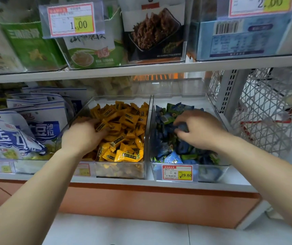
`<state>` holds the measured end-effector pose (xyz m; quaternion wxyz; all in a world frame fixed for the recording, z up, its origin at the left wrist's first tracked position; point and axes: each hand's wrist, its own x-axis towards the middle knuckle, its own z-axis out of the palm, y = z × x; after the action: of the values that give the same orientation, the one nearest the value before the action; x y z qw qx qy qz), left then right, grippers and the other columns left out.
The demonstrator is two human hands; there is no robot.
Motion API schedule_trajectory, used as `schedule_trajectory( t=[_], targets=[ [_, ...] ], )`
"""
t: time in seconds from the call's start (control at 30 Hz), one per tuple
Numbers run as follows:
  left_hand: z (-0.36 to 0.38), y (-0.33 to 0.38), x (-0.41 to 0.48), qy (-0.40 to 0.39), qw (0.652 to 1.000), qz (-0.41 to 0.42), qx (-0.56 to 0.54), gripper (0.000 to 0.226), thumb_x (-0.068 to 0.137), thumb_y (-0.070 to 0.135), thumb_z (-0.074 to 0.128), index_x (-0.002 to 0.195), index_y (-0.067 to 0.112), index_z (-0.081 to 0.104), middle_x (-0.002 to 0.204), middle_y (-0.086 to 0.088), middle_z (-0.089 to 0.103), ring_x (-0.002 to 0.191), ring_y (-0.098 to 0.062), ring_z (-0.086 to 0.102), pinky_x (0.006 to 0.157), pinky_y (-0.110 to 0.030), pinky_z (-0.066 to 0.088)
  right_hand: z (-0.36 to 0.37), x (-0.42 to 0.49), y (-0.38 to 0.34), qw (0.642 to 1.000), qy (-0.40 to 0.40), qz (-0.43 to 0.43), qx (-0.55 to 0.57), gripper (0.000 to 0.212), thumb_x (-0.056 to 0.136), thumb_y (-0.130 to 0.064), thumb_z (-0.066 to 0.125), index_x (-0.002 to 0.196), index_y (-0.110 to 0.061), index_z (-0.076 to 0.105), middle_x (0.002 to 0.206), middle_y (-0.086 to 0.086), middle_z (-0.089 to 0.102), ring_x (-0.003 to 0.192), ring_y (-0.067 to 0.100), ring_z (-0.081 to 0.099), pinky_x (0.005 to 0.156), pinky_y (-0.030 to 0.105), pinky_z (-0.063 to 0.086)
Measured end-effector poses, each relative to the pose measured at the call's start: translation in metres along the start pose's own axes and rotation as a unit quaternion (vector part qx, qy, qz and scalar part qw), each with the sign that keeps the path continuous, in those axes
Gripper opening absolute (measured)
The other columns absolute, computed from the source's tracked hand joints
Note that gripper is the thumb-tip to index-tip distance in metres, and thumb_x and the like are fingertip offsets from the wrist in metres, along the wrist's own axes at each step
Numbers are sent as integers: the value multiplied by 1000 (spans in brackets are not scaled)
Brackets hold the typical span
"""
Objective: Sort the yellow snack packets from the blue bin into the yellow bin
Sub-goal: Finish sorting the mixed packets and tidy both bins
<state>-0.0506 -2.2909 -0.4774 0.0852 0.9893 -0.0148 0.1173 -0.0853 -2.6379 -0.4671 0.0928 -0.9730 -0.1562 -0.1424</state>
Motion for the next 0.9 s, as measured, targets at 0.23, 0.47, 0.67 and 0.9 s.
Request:
schedule_trajectory(
  t=[0.23,0.47,0.67,0.9],
  targets=[
    [-31,59,-12,94,984,96,-113,49,91,52,60,131,23,61,128,-5,64,111,-24,61,84,-34,49,-4,-7,22,985,-58,72,-146,55,90,-52,51,135,-20,45,132,7,51,113,30,54,89,36,46],
    [-24,144,-37,25,959,243,-141,33,92,46,59,121,30,65,115,5,67,107,-12,58,89,-33,51,-7,-5,8,976,-204,33,70,50,93,-35,61,142,-28,48,144,0,52,126,22,51,103,33,44],
    [-11,171,-27,21,957,251,-140,34,92,31,62,122,18,68,113,0,72,101,-16,67,87,-35,57,-34,-13,44,997,-19,69,26,42,88,-45,58,130,-38,57,132,-8,56,121,20,51,97,40,47],
    [51,233,13,-186,978,43,-88,50,98,41,53,126,0,53,119,-18,63,88,-27,61,69,-29,49,-13,-31,66,994,-9,101,46,49,88,-43,51,136,-34,48,140,-4,42,132,20,29,102,35,35]
  ],
)
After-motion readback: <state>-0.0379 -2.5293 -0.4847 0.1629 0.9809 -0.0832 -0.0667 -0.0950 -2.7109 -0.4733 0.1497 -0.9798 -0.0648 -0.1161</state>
